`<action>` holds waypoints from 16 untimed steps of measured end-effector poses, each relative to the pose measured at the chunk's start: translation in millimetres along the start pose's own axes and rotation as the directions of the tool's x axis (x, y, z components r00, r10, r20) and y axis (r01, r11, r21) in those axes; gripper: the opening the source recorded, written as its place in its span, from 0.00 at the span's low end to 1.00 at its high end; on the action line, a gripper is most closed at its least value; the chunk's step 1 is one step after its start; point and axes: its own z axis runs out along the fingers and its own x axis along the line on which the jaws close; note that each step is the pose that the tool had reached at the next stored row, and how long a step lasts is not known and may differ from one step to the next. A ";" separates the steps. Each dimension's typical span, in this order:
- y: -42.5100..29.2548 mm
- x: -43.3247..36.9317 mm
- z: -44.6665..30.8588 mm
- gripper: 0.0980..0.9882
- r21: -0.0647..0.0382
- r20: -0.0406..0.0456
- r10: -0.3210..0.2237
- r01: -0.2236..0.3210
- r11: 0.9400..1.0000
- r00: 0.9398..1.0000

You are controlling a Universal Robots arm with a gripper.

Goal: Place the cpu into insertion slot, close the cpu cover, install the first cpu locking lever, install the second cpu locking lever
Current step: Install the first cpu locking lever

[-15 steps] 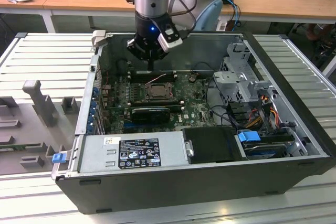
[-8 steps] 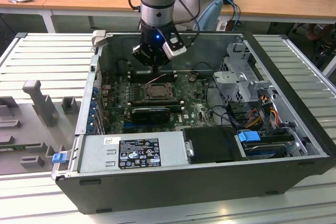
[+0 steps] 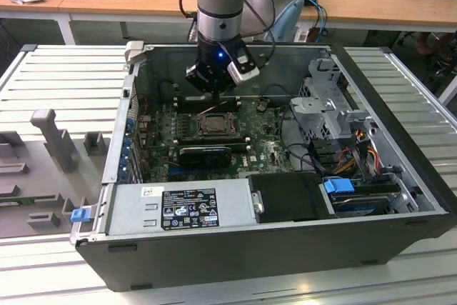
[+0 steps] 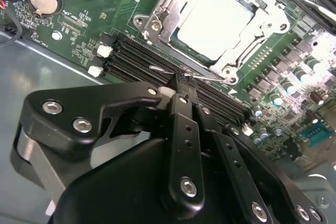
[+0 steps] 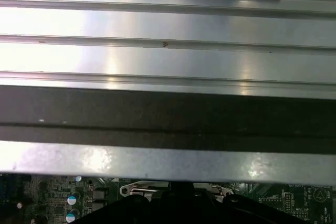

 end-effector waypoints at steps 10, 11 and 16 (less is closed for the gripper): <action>0.6 -10.8 9.8 0.01 0.000 -0.002 -0.026 0.026 1.000 1.000; 0.6 -11.7 10.9 0.01 0.000 -0.003 -0.029 0.029 1.000 1.000; 0.2 -13.3 14.9 0.01 0.000 -0.003 -0.034 0.034 0.999 0.999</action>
